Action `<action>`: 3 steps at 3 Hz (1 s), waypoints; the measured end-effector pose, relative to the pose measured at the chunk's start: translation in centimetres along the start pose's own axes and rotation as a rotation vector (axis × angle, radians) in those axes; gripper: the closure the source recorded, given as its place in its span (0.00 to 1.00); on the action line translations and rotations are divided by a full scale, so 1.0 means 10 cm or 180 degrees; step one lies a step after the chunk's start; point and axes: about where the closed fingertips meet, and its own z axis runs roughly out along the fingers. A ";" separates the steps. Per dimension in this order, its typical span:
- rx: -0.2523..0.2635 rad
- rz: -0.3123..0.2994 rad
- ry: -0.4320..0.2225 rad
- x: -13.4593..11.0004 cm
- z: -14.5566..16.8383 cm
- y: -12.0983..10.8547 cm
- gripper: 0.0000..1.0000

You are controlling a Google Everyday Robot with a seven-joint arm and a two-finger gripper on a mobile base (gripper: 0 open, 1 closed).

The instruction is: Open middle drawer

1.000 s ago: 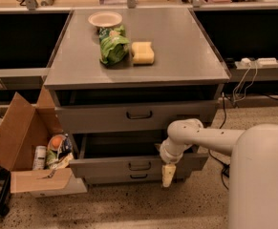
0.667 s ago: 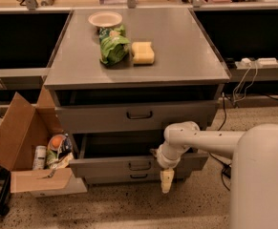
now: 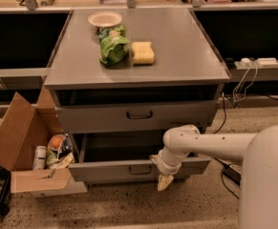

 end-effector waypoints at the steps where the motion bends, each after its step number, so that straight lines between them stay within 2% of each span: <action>1: 0.0000 0.0000 0.0000 -0.01 -0.05 0.00 0.61; 2: 0.0083 0.0021 -0.0013 -0.07 -0.16 0.04 0.84; 3: 0.0085 0.0021 -0.0013 -0.09 -0.23 0.03 1.00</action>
Offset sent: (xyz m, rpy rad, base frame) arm -0.1064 0.0061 0.0248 0.0010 0.0384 0.0250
